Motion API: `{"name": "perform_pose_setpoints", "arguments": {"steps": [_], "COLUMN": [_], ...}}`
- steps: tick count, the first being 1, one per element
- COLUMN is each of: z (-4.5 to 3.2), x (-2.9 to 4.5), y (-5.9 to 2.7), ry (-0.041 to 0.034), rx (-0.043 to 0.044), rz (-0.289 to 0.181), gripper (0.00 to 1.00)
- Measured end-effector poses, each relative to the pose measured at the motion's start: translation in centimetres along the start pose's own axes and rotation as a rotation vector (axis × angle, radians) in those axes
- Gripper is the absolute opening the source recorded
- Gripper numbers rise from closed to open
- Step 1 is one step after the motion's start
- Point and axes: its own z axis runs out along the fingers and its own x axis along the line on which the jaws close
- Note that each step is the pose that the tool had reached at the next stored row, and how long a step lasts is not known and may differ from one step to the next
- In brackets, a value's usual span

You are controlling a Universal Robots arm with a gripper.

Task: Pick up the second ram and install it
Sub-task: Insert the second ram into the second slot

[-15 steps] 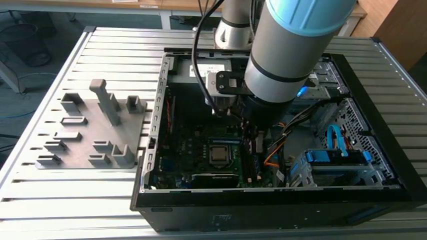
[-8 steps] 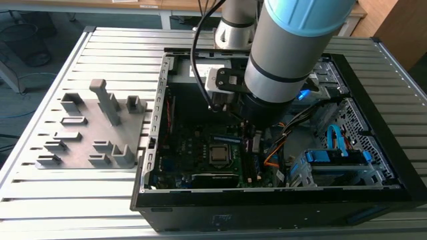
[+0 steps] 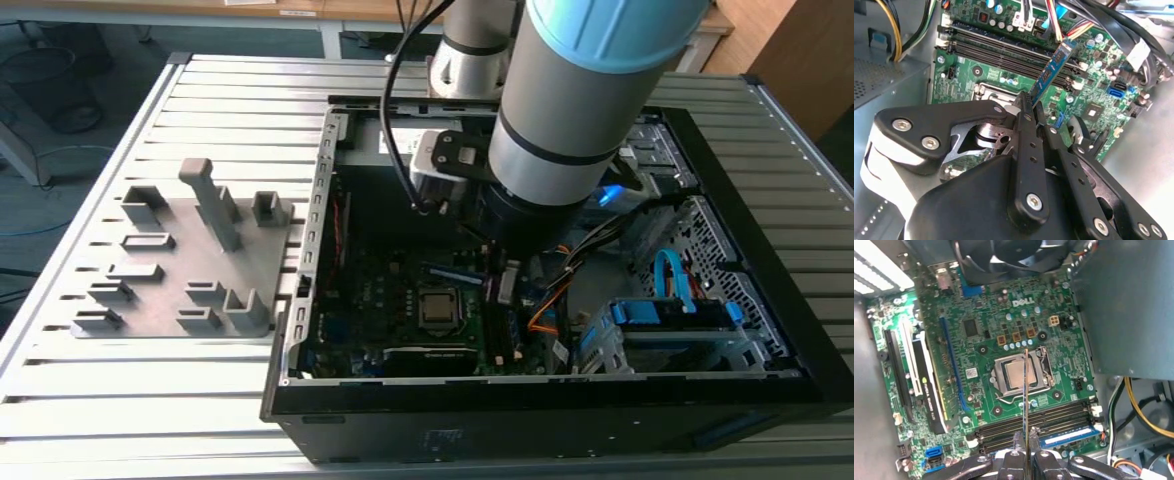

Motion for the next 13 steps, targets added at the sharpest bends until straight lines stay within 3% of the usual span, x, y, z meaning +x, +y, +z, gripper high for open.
{"name": "perform_pose_setpoints", "arguments": {"steps": [13], "z": [0.02], "x": [0.0], "y": [0.0], "ry": [-0.0008], "rx": [0.0121], "rz": [0.14], "gripper": [0.14]}}
